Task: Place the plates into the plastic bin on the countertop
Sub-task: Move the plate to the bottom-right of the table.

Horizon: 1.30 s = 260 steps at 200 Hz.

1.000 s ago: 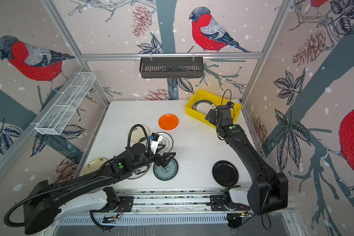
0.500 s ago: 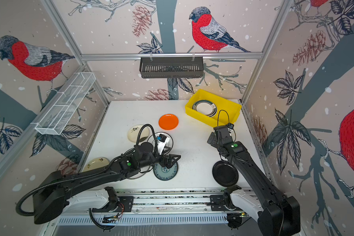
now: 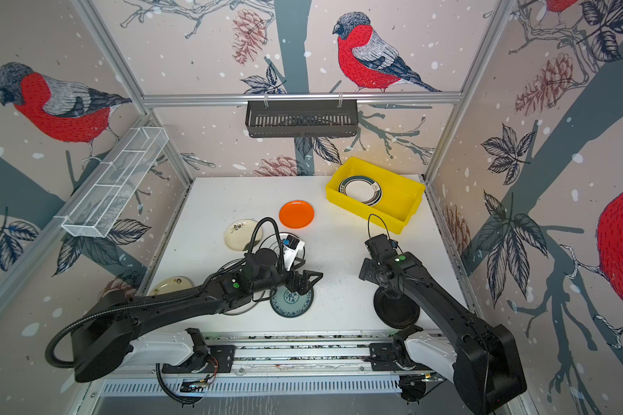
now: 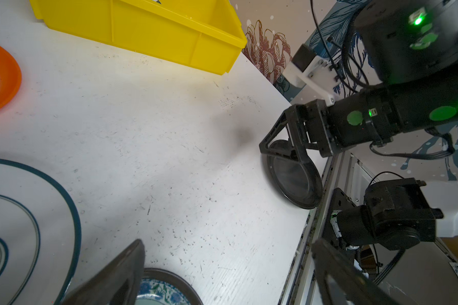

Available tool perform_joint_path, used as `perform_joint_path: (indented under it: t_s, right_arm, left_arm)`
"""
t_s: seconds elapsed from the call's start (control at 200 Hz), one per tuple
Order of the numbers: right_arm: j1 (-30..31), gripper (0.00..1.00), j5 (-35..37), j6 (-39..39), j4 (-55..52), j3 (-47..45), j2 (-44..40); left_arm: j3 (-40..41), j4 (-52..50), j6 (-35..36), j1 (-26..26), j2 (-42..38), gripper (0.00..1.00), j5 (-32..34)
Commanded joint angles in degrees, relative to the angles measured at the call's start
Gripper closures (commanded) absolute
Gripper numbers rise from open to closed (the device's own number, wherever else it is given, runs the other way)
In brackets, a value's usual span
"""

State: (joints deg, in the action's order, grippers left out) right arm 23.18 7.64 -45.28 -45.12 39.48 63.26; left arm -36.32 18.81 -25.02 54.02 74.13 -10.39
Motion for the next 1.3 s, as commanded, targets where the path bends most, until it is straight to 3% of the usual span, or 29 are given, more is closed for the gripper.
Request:
perform_joint_path:
  t_s: [0.0,0.555,0.75,1.096,1.296]
  right_arm:
    - [0.15,0.13,-0.28,-1.44,-2.85,-1.22,0.57]
    - [0.38,0.23,-5.71,-3.81,2.64,-5.73,4.83]
    - [0.4,0.25,-12.28,-5.34,9.8,-8.92,6.07]
    - [0.2,0.29,-18.63,-8.54,17.88,-11.96,2.18]
    - [-0.67,0.31,-18.55,-7.86,19.15,-11.89,1.9]
  left_arm:
    - [-0.62,1.14,0.93,0.03,0.82,0.02,0.72]
    - [-1.04,1.14,1.2,-0.27,4.04,0.02,0.99]
    - [-1.57,0.05,1.14,-0.41,5.24,0.02,0.7]
    - [-1.3,-0.09,0.58,-0.49,4.6,0.02,2.39]
    - [-2.09,-0.29,0.41,-0.49,5.4,0.02,2.03]
